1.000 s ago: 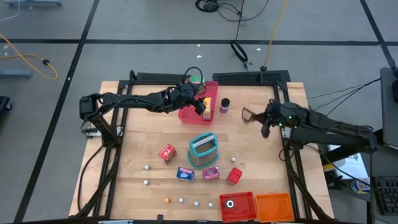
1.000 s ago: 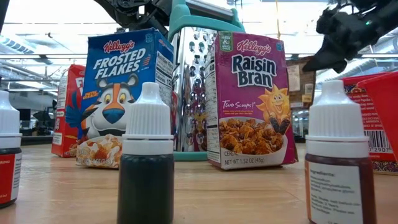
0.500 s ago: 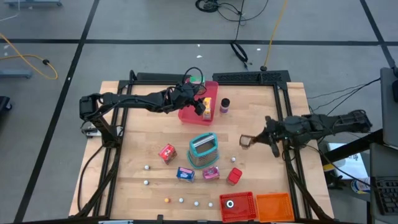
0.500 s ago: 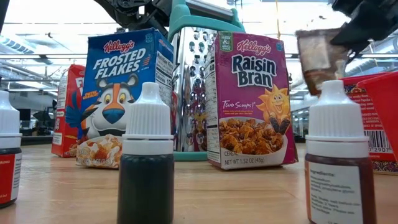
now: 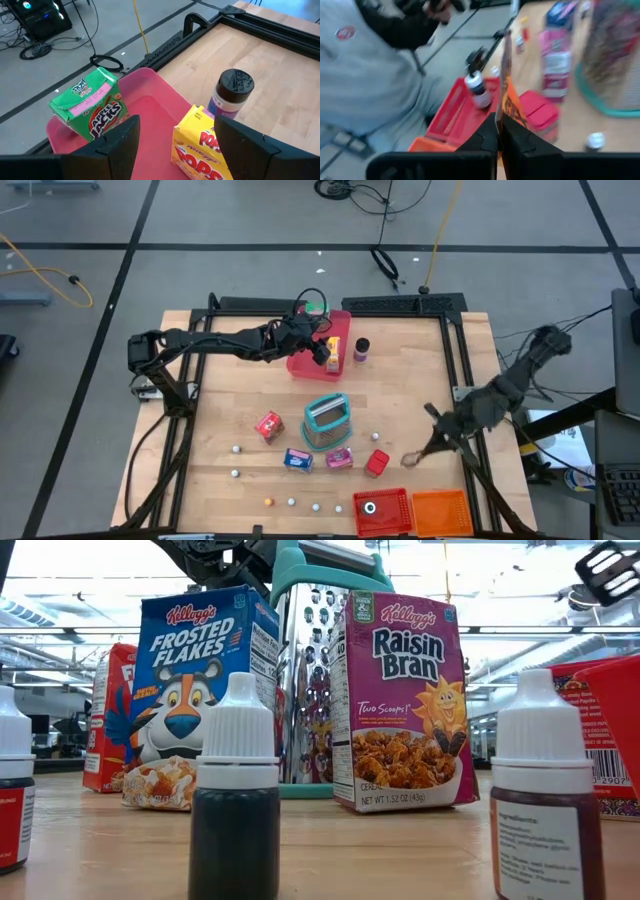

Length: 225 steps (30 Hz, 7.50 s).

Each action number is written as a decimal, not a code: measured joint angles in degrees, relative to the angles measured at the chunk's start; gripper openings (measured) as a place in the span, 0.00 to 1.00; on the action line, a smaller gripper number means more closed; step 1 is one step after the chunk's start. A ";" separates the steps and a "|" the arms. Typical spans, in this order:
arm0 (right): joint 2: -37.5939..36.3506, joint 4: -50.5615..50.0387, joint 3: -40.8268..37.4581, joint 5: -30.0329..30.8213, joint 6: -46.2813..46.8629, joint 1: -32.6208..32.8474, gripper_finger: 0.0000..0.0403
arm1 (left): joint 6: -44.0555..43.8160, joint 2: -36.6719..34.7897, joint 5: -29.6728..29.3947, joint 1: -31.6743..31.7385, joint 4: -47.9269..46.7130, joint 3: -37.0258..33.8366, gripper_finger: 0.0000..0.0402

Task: Pick & Place Kitchen Items
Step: Put the orange seasoning pack into the orange bin, then put the purple seasoning bottle into the orange bin

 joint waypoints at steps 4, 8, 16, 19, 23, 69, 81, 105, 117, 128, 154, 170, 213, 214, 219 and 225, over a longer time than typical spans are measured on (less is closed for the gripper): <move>5.02 3.22 0.00 2.51 0.37 7.78 0.00 | -0.39 -0.01 -0.06 0.02 0.00 -0.01 0.64; 8.52 7.30 0.00 6.57 1.53 14.22 0.00 | -0.66 -0.01 -0.04 0.02 0.02 -0.01 0.64; 13.12 11.17 0.00 15.64 6.34 23.75 0.00 | -1.73 0.01 -0.04 0.00 0.02 0.01 0.64; 15.18 12.73 0.00 18.58 7.86 26.55 0.00 | -1.92 0.00 -0.02 0.00 0.02 0.01 0.64; 17.69 16.11 -0.02 20.44 8.58 29.08 0.00 | -1.92 -0.01 -0.02 0.00 0.02 0.01 0.64; 28.44 17.19 -2.71 26.16 26.46 33.50 0.03 | -1.76 -0.01 0.02 0.01 0.07 0.01 0.64; 28.22 26.40 -4.11 26.18 20.73 32.18 0.20 | -1.55 0.01 -0.02 0.00 0.07 0.01 0.64; 14.68 30.58 -4.15 48.34 -9.65 30.55 0.31 | -1.57 -0.01 -0.02 -0.02 0.07 0.01 0.64; 8.72 21.58 -4.15 49.85 -13.35 17.88 0.41 | -1.56 -0.01 -0.02 0.02 0.09 0.01 0.64; 4.62 12.82 -4.15 49.06 -14.71 1.71 0.52 | -0.97 0.00 0.00 0.01 0.09 0.01 0.64; 9.58 25.62 -10.83 33.32 -22.85 -37.01 0.59 | 0.01 -0.01 0.07 -0.02 0.10 0.01 0.64; 16.19 40.78 -17.77 14.23 -23.41 -56.49 0.59 | -0.26 -0.01 0.07 -0.04 0.15 0.01 0.64; 56.03 64.12 -5.68 0.18 -23.61 -68.12 0.70 | 0.44 -0.01 0.05 -1.33 0.51 0.01 0.64; 56.74 64.11 -5.20 0.23 -23.62 -68.14 0.70 | 0.43 0.00 0.05 -1.38 0.51 0.01 0.64; 58.52 64.18 -3.31 0.30 -24.55 -68.40 0.69 | 0.44 -0.01 0.05 -1.51 0.44 0.01 0.64; 58.54 65.42 -3.08 0.13 -24.02 -69.13 0.64 | 0.54 -0.01 0.05 -1.53 0.39 0.00 0.64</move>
